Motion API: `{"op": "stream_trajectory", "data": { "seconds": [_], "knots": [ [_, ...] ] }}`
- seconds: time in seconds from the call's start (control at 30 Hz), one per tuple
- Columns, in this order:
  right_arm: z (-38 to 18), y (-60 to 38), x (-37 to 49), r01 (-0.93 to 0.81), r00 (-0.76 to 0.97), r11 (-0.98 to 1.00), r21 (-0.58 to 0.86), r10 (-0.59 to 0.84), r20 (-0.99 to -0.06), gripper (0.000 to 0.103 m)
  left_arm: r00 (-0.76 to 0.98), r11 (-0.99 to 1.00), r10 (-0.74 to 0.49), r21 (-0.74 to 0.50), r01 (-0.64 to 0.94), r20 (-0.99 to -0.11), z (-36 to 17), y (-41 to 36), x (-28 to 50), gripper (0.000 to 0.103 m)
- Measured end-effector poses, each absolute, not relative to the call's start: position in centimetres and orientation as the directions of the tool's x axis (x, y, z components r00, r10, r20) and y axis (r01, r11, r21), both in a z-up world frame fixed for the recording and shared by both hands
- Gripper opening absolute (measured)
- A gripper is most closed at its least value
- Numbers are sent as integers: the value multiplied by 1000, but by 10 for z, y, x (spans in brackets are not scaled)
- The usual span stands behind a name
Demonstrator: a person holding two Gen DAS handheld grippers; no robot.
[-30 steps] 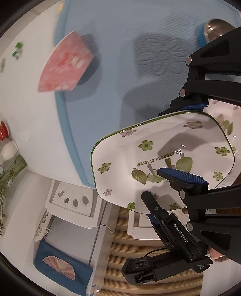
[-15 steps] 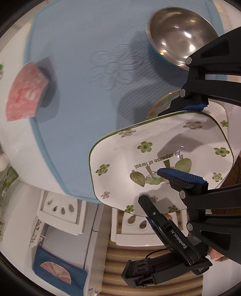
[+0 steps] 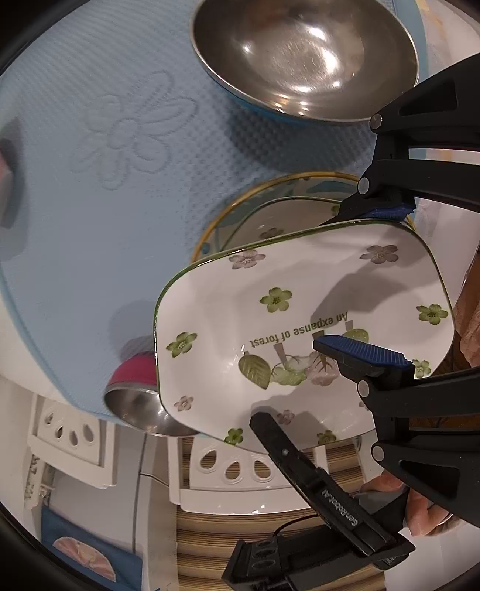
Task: Organize plates and bowls
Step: 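Lower the leaf-print plate onto the clover plate stack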
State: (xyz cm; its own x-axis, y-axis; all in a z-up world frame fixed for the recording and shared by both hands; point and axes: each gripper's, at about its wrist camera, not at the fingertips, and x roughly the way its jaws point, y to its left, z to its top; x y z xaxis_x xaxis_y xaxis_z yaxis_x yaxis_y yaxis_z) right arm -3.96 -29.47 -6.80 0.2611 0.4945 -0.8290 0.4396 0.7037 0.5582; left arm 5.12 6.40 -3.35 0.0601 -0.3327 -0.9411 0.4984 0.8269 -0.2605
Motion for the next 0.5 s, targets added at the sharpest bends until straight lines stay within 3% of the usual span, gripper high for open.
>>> {"op": "stream_trajectory", "data": {
  "seconds": [0.5],
  "knots": [
    [-87,-276,-23,391,183,735,554,529,-829,53,49,879,-277,-232,416,-960,-59,77,45,33]
  ]
}}
